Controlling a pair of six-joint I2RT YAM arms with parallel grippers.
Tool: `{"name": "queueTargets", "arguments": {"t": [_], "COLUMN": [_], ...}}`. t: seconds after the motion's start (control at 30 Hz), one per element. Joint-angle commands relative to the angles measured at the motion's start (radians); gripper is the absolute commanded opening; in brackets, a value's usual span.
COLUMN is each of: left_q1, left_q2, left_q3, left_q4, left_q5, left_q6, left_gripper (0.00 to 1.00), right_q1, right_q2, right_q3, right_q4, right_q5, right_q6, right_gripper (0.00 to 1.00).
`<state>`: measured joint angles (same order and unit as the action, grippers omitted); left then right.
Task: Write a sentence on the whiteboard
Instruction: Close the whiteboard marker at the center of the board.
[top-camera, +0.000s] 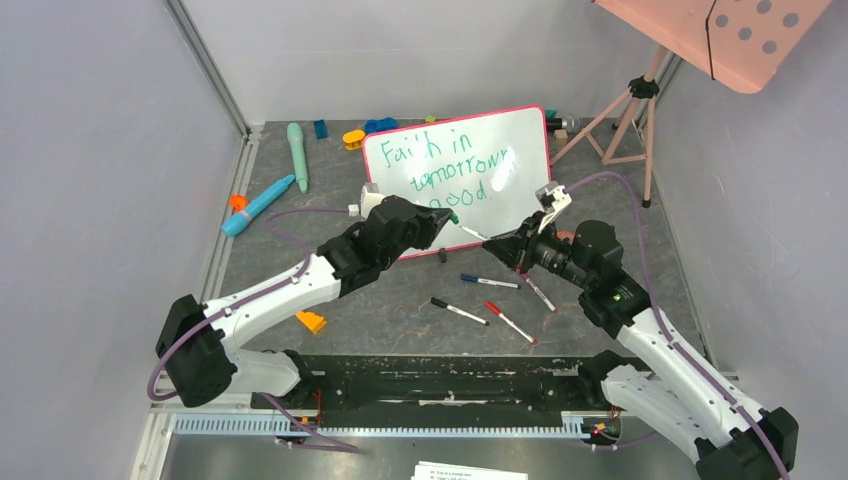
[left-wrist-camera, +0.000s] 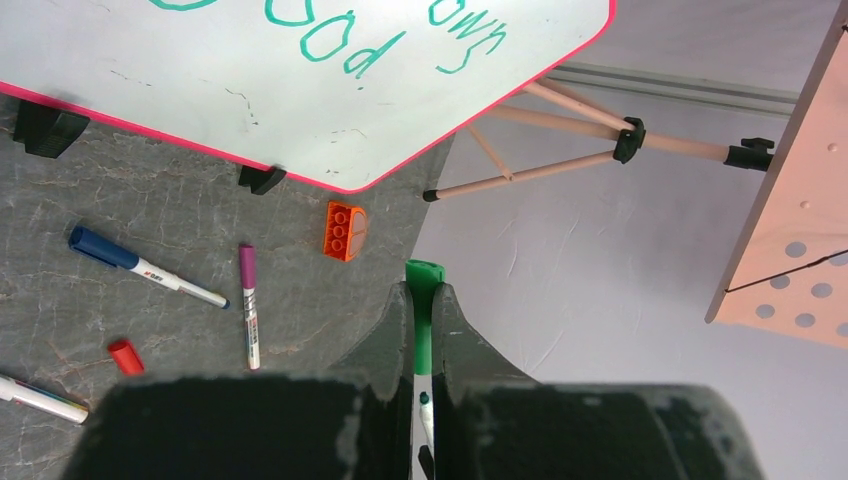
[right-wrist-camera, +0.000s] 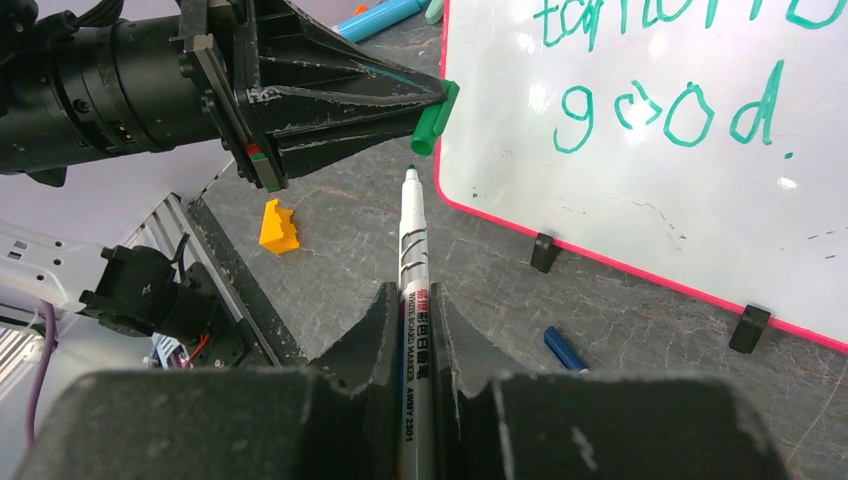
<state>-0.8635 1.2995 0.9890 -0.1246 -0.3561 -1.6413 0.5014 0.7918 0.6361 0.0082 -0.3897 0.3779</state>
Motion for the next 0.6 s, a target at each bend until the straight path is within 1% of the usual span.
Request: {"name": "queueTargets", "arguments": {"t": [0.0, 0.57], "left_q1": [0.004, 0.004], "left_q2": [-0.01, -0.028], "left_q3": [0.023, 0.017], "left_q4": [0.026, 0.017], "left_q5": [0.0, 0.016], "left_q6": [-0.045, -0.05], "left_gripper": [0.02, 0.02], "right_q1": [0.007, 0.008], "right_q2": [0.007, 0.031], "right_q3": [-0.001, 0.0], "right_q4": [0.057, 0.082], "right_q5": [0.017, 0.031], "right_q6": [-0.001, 0.006], "right_gripper": [0.0, 0.0]}}
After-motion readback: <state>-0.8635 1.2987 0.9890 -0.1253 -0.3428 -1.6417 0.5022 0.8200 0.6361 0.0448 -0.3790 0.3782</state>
